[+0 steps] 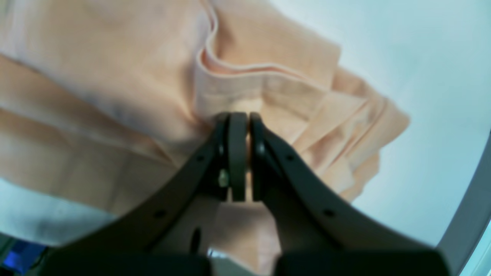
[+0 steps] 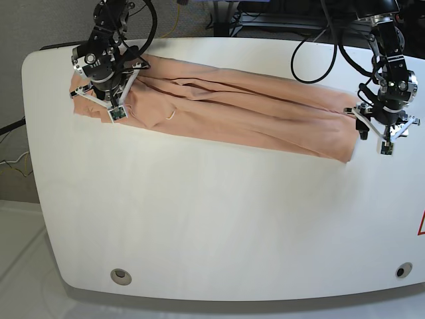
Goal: Fold the T-shirt properly
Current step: 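Pull the strip taut between both grippers, straightening it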
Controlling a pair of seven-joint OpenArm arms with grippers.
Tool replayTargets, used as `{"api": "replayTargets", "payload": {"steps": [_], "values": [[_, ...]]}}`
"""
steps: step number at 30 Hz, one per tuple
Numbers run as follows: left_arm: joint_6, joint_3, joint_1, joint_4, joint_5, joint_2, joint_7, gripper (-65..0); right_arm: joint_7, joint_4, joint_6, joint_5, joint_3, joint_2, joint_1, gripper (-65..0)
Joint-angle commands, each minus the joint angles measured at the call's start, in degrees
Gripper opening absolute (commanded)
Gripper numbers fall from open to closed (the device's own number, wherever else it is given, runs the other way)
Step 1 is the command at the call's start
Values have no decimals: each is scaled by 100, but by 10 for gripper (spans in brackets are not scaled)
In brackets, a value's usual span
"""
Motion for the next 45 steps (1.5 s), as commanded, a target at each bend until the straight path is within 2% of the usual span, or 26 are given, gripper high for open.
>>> {"api": "replayTargets", "payload": {"steps": [1, 7, 15, 20, 36, 39, 43, 45], "values": [[38, -145, -30, 99, 1, -109, -138, -343, 56, 82, -10, 15, -3, 22, -12, -627], [38, -418, -12, 90, 63, -117, -138, -343, 92, -401, -10, 15, -12, 22, 41, -627], [38, -470, -12, 81, 643, -82, -138, -341, 144, -920, -10, -2, -12, 40, 348, -627], [38, -470, -12, 72, 669, -73, -138, -341, 329, -1078, -10, -20, -12, 57, 524, -627], [2, -453, -47, -446, 643, 146, -138, -340, 346, -1615, -10, -29, -12, 180, 1227, -627], [-349, -462, -56, -569, 590, 181, -138, -340, 346, -1588, -10, -29, -12, 189, 1236, -627], [-1149, -637, -144, -596, 414, 225, -138, -340, 346, -1606, -10, -29, -12, 198, 1263, -627], [-1395, -752, -197, -596, 370, 225, -129, -340, 346, -1606, -10, -29, -12, 198, 1263, -627]]}}
